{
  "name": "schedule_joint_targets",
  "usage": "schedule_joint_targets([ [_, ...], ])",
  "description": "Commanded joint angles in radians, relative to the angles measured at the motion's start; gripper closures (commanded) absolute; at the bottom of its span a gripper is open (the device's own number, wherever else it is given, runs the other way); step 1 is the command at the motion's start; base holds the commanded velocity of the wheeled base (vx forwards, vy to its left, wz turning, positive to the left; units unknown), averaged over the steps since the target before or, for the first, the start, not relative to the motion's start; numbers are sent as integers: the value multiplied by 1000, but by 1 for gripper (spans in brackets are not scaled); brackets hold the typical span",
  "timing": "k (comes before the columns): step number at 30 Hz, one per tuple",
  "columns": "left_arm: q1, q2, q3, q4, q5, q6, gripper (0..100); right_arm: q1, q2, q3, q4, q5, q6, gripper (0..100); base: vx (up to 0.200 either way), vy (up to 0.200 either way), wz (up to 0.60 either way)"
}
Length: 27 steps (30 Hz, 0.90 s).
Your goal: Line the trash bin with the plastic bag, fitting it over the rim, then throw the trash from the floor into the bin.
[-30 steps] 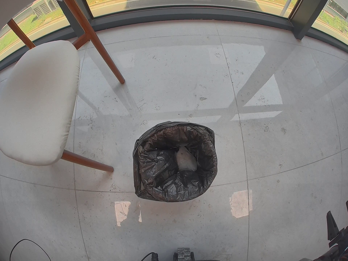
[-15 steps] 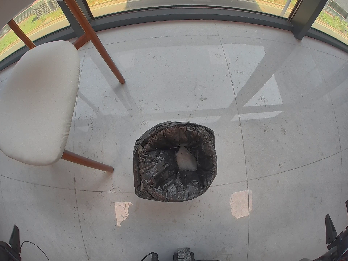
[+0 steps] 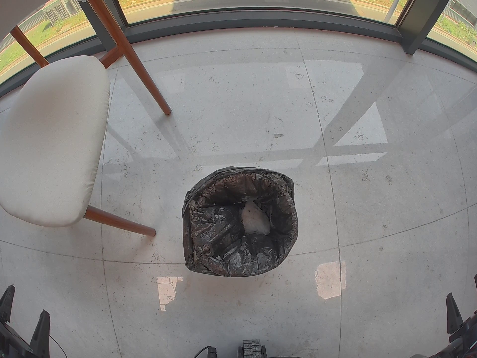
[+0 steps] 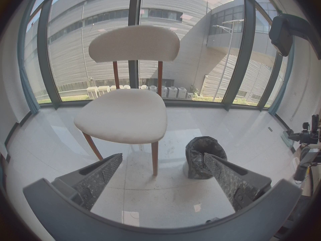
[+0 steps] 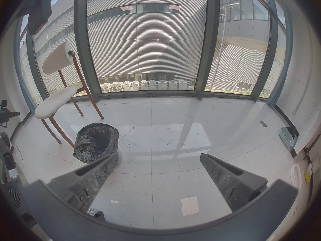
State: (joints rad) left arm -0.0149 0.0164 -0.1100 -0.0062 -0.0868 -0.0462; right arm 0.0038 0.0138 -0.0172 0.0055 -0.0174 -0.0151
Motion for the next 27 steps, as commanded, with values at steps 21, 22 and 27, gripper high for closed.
schedule_joint_targets([
  [21,9,-16,105,23,82,15,0,-1,-14,17,-6,-33,26,0,0,0,0],
  [22,9,-16,105,23,82,15,0,-1,-14,17,-6,-33,26,0,0,0,0],
  [27,7,-16,105,25,81,23,0,1,-14,17,-6,-19,21,0,0,0,0],
])
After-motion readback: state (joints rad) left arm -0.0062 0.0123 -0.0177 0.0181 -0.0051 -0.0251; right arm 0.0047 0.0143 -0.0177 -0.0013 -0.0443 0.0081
